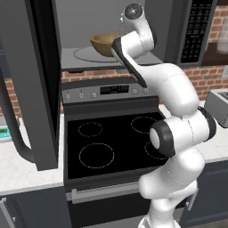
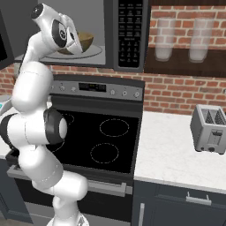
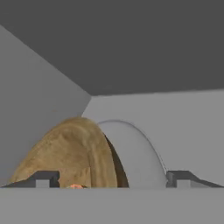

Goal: Open the microwave, place the bowl with waffle inside the microwave, then close the microwave door and turn it on.

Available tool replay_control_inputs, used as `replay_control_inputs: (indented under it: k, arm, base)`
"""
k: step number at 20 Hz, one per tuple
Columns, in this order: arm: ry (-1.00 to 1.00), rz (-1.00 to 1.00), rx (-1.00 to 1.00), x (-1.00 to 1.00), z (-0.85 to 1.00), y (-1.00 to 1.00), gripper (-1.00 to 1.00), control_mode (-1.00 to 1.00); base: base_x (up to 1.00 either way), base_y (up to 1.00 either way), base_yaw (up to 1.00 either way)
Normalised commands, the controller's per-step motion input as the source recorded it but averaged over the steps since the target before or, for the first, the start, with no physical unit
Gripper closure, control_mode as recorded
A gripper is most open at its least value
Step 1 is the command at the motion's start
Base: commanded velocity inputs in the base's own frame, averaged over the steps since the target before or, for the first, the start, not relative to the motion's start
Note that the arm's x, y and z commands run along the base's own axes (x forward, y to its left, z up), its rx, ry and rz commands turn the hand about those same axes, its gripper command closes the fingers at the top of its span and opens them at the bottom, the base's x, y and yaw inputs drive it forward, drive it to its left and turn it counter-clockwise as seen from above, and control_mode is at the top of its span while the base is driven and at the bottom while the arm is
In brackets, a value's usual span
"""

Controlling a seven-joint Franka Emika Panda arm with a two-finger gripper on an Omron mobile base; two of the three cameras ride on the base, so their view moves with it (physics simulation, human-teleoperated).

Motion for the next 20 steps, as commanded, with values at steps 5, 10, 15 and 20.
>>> replay_control_inputs:
  k: [5, 10, 15, 20]
  arm:
    - [-0.38, -0.12, 0.09, -0.58, 0.25, -0.01, -1.00, -1.00]
    - [-0.32, 0.00, 0.19, -1.00, -0.14, -0.29, -1.00, -1.00]
    - [-0.37, -0.01, 0.11, -1.00, -0.05, -0.26, -1.00, -1.00]
    - [-0.27, -0.08, 0.01, -1.00, 0.00, -0.22, -1.00, -1.00]
  base:
    - [0.00, 0.00, 0.00]
    - [0.00, 0.00, 0.00]
    - [0.00, 0.00, 0.00]
    - [0.00, 0.00, 0.00]
